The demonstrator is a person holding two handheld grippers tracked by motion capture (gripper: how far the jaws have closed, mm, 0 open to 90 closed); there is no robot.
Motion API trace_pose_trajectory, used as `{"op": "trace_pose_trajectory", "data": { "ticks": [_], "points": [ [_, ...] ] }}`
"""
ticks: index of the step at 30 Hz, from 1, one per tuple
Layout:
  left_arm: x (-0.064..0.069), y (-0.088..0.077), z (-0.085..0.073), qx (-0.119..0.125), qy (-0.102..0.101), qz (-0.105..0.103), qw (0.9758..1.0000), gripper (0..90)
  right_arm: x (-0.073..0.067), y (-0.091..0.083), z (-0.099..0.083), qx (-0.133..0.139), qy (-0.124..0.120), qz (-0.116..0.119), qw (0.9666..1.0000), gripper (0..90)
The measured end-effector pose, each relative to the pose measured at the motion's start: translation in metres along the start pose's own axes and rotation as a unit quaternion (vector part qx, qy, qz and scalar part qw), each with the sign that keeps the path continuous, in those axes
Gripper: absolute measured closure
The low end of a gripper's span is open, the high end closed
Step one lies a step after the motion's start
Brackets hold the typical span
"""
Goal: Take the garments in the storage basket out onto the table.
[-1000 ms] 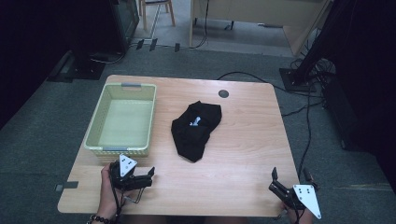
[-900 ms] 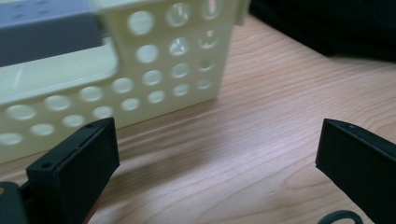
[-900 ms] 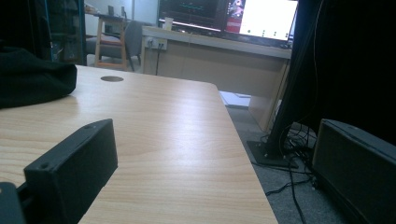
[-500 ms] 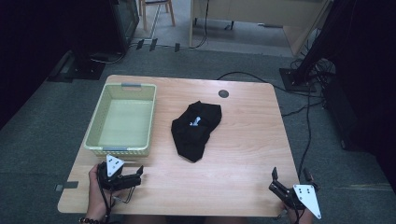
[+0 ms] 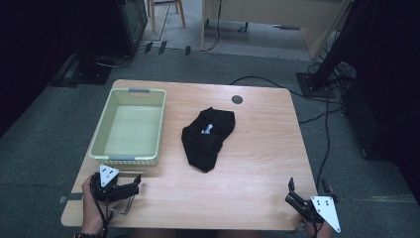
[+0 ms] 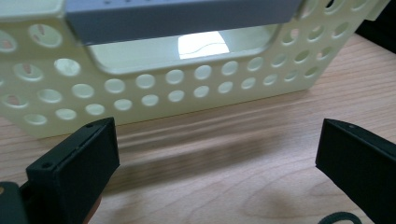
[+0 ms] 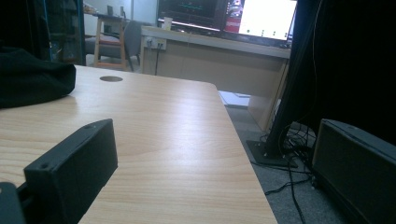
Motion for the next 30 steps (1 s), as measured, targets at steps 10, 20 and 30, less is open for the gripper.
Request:
{"op": "trace_pose_trajectory", "data": {
  "ticks": [10,20,30],
  "points": [
    [-0.014,-0.002,-0.002,0.000,-0.009,0.005,0.9999,0.0,0.000,0.000,0.000,-0.001,0.001,0.000,1.0000,0.0],
    [-0.027,-0.005,-0.004,0.002,-0.017,0.010,0.9998,0.0,0.001,0.000,0.000,-0.002,0.003,-0.001,1.0000,0.0],
    [-0.037,-0.007,-0.006,0.004,-0.025,0.013,0.9996,0.0,0.001,0.000,0.000,-0.001,0.003,-0.001,1.0000,0.0]
  ]
}}
Point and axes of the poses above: each handheld gripper's, and its own axes: y roughly forward along the jaws, z roughly out of its top, x roughly to its right, the point moved 7 cm from there along y, roughly forward along the jaws, and after that the axes turned 12 degrees about -x, right-handed, at the moved point
